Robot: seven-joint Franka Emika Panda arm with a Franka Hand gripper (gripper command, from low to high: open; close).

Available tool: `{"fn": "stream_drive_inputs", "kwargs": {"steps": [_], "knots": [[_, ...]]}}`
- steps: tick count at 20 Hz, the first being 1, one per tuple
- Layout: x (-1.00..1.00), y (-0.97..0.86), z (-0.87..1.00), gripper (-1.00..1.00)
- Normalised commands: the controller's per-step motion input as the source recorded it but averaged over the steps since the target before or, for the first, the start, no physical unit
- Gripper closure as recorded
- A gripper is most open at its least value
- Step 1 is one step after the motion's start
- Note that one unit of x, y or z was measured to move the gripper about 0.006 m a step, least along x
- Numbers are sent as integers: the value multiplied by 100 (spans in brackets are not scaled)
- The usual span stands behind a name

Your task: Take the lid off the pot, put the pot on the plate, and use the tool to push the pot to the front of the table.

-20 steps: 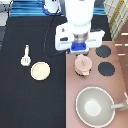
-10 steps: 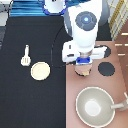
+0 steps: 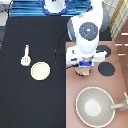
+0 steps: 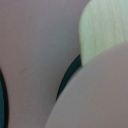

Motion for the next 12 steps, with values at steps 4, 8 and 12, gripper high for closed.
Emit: {"fn": "stream_drive_inputs", "kwargs": {"steps": [4,8,12], "knots": [[-13,17,0,100],[-21,9,-8,100],[-23,7,-11,100]]}}
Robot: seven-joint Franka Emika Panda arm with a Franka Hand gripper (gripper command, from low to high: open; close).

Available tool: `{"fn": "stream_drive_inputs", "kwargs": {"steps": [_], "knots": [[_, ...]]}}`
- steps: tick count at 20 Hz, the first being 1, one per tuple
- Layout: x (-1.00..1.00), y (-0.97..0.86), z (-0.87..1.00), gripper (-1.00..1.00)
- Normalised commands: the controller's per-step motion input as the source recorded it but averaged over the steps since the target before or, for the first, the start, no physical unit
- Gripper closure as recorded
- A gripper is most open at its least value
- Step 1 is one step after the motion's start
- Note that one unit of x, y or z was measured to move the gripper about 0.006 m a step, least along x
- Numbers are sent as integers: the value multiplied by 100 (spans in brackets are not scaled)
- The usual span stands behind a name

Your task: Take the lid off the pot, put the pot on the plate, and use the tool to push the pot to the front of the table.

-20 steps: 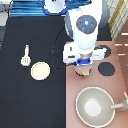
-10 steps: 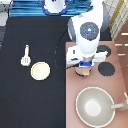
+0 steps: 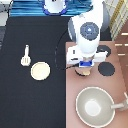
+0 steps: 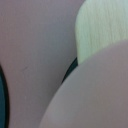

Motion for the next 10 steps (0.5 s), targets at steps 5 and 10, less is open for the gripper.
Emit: {"fn": "stream_drive_inputs", "kwargs": {"steps": [5,10], "knots": [[-23,6,-4,100],[-15,4,35,100]]}}
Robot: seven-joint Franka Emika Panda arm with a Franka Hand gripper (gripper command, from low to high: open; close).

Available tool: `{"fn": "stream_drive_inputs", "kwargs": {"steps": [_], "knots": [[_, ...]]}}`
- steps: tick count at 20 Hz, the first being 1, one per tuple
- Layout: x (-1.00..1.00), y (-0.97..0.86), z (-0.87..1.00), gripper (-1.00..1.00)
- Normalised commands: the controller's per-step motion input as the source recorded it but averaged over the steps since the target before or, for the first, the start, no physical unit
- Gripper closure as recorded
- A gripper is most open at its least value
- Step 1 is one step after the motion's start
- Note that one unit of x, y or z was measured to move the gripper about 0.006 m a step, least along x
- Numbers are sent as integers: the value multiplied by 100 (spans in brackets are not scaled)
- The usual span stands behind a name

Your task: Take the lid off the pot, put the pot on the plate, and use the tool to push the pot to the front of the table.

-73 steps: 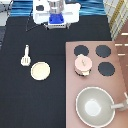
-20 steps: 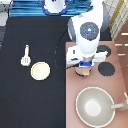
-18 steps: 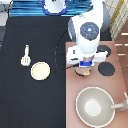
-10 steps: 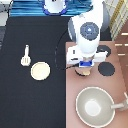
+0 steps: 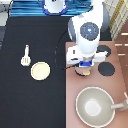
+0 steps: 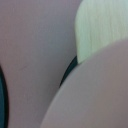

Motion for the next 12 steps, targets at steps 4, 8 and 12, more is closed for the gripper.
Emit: {"fn": "stream_drive_inputs", "kwargs": {"steps": [4,8,12], "knots": [[-48,-3,73,100],[-73,-13,66,100],[-80,-12,56,100]]}}
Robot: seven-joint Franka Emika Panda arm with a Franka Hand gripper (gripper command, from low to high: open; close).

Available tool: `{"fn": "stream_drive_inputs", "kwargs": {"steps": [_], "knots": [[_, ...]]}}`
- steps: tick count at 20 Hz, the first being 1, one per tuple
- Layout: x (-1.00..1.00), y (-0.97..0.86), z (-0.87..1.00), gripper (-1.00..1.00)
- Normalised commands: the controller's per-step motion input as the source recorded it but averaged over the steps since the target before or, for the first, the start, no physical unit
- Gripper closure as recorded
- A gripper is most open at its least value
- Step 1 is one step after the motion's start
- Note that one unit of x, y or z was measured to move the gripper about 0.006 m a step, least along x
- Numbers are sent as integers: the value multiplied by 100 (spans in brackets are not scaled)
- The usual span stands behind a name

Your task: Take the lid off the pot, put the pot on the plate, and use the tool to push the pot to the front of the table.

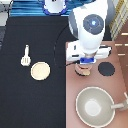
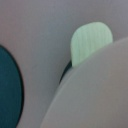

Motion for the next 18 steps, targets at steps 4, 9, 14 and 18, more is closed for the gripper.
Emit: {"fn": "stream_drive_inputs", "kwargs": {"steps": [4,9,14,18], "knots": [[-88,-5,48,100],[-98,-1,25,100],[-100,0,-17,100],[-100,0,-68,100]]}}
